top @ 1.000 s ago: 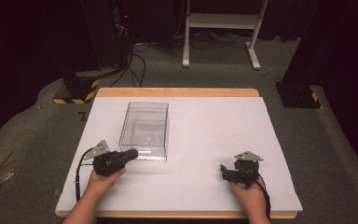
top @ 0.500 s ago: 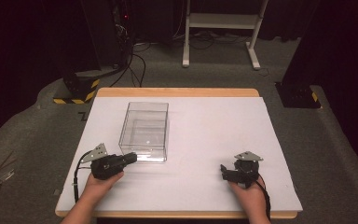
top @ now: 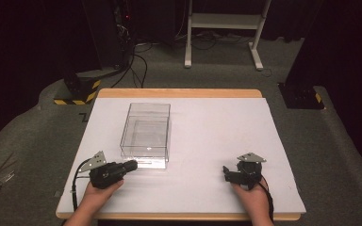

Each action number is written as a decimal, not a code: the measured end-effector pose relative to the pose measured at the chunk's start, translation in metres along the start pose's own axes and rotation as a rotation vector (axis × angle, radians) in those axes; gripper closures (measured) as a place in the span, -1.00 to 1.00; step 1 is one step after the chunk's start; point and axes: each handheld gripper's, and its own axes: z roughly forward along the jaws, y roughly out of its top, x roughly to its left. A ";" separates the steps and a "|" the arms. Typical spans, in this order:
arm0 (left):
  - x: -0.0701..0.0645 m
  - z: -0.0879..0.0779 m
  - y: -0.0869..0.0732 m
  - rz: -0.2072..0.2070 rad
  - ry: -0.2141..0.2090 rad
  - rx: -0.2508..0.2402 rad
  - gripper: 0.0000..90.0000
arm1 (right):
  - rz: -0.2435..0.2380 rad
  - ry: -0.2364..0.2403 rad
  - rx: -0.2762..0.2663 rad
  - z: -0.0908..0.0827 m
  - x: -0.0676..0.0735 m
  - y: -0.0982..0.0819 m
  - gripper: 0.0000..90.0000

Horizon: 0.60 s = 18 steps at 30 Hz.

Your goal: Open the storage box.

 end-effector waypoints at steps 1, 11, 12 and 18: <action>-0.001 -0.001 0.000 0.000 -0.001 0.001 0.83 | 0.000 0.000 0.000 0.000 0.000 0.000 -0.74; -0.012 -0.008 -0.006 -0.001 -0.003 0.000 0.84 | 0.000 0.001 0.002 0.000 0.000 0.000 -0.74; -0.012 -0.009 -0.006 0.001 -0.005 0.001 0.84 | 0.001 0.001 0.002 0.000 0.000 0.000 -0.74; -0.017 -0.014 -0.009 0.011 -0.017 0.006 0.84 | 0.001 0.002 0.002 0.000 0.000 0.000 -0.74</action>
